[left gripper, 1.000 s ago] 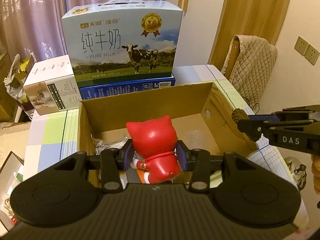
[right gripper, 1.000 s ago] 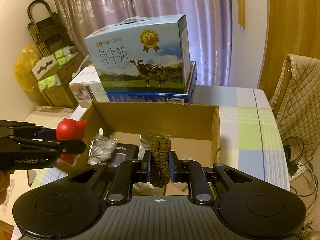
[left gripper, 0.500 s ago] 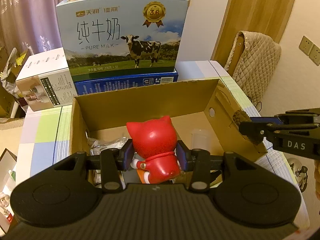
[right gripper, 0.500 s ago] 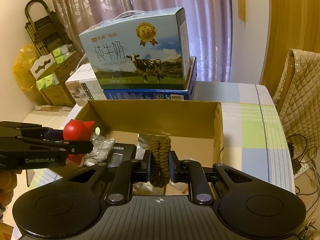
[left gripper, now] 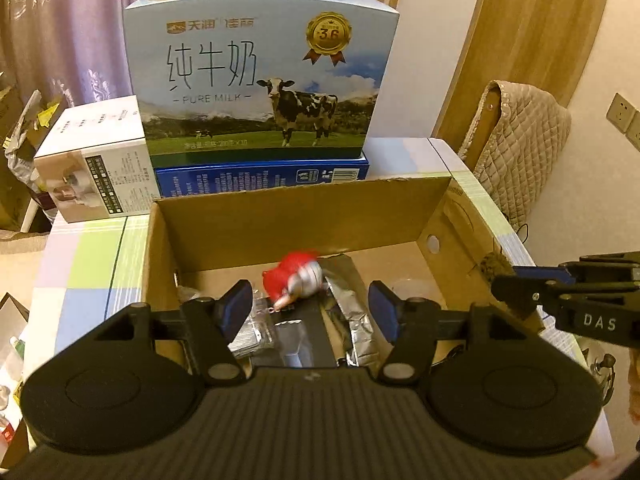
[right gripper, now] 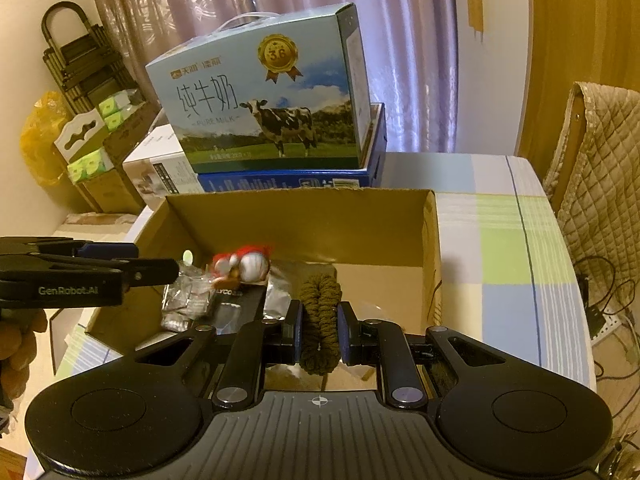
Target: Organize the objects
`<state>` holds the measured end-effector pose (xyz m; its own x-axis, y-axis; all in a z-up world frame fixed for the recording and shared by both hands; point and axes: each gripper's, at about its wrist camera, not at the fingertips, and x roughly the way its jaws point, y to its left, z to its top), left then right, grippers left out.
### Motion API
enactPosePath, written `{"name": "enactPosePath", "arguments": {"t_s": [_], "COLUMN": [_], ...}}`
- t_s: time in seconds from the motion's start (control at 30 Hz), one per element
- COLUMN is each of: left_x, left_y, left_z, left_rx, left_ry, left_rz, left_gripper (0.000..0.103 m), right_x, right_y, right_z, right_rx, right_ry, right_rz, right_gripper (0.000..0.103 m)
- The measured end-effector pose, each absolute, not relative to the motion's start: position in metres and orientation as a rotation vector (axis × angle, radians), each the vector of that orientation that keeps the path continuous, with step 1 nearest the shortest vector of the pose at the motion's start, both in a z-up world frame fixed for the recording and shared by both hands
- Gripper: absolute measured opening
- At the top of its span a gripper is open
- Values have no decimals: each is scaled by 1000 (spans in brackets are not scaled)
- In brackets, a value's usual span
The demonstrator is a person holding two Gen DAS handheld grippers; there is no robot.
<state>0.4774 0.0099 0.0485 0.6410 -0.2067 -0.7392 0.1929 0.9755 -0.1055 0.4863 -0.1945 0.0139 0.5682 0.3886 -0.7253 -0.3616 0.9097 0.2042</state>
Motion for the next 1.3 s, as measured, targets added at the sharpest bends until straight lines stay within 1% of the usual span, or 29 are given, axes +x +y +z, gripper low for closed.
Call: {"name": "enactPosePath", "arguments": {"t_s": [0.43,0.53,0.57,0.6,0.63,0.67,0.77,0.93,1.0,1.13,1.23,1.3], "left_x": [469,468,468,468,467,467,464,456,452,442,431,420], "left_y": [26,28,28,29,29,30,32,36,36,35,34,34], "left_z": [46,47,46,46,46,46,45,44,44,45,50,56], "left_rx": [-26,-27,-25,-23,-20,-19,-14,-12,-5,5,2,5], "left_ry": [854,849,848,848,849,850,848,844,843,838,829,810], "left_rz": [-201,-197,-197,-197,-196,-195,-196,-186,-182,-177,-175,-167], "left_gripper": [61,66,67,67,68,68,74,77,83,87,93,99], "right_x": [488,491,492,493,494,495,497,495,493,486,477,469], "right_y": [-185,-181,-180,-179,-180,-182,-188,-198,-200,-205,-205,-205], "right_z": [22,22,22,21,21,21,21,18,16,17,21,25], "right_rx": [40,43,40,44,58,79,135,148,147,150,145,139], "right_ry": [846,816,803,792,783,773,771,795,816,838,849,855], "right_rz": [453,456,463,468,465,458,454,428,415,408,417,418], "right_gripper": [15,16,28,51,59,63,63,63,63,63,63,63]}}
